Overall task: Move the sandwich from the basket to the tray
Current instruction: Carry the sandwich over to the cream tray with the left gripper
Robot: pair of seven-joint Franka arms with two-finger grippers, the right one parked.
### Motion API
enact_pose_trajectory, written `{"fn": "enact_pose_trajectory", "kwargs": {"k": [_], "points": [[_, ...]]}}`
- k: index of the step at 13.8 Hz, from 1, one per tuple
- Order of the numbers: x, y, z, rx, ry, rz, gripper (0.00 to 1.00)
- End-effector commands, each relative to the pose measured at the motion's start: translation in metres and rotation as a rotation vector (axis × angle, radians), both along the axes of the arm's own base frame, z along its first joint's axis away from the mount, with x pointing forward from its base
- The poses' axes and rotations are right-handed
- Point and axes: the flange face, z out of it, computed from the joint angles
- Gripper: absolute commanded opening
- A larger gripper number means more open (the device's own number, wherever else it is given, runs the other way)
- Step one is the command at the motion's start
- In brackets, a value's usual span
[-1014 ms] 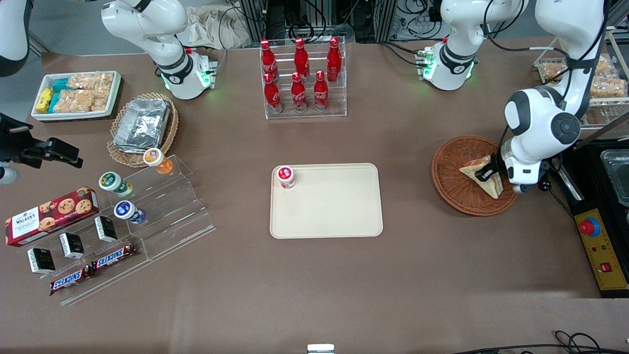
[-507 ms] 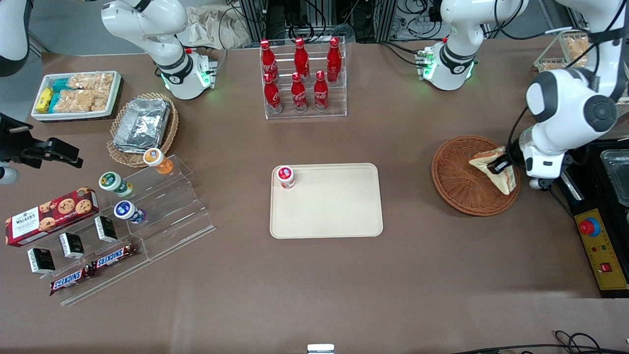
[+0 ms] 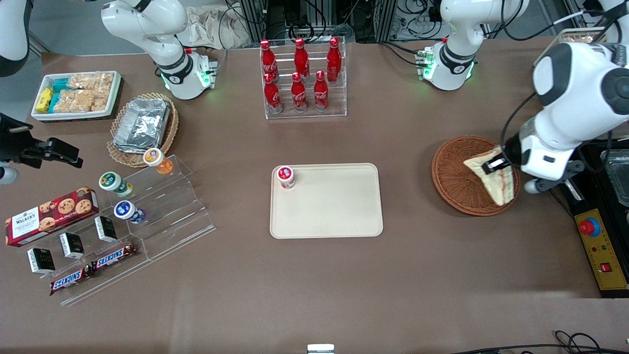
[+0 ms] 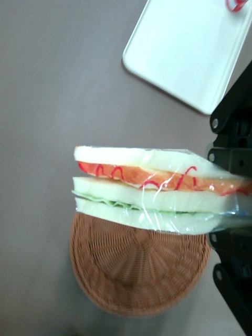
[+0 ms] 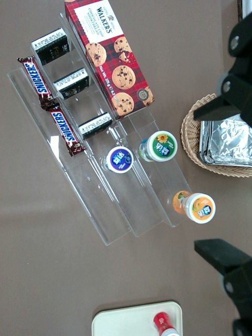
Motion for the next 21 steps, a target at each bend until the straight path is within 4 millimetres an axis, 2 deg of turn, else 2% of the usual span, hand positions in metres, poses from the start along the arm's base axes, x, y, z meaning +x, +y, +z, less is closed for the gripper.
{"fn": "enact_pose_trajectory", "kwargs": {"k": [1, 4, 6, 9, 12, 15, 21], "points": [[0.022, -0.047, -0.006, -0.019, 0.018, -0.079, 0.29], [0.026, -0.09, -0.018, -0.046, 0.027, -0.158, 0.25], [0.027, -0.12, -0.035, -0.063, 0.051, -0.212, 0.26], [0.021, -0.172, -0.08, -0.013, 0.067, -0.286, 0.28], [0.017, -0.208, -0.12, -0.011, 0.054, -0.299, 0.28], [0.013, -0.224, -0.165, -0.008, 0.082, -0.331, 0.28], [0.006, -0.248, -0.224, -0.005, 0.075, -0.393, 0.31]]}}
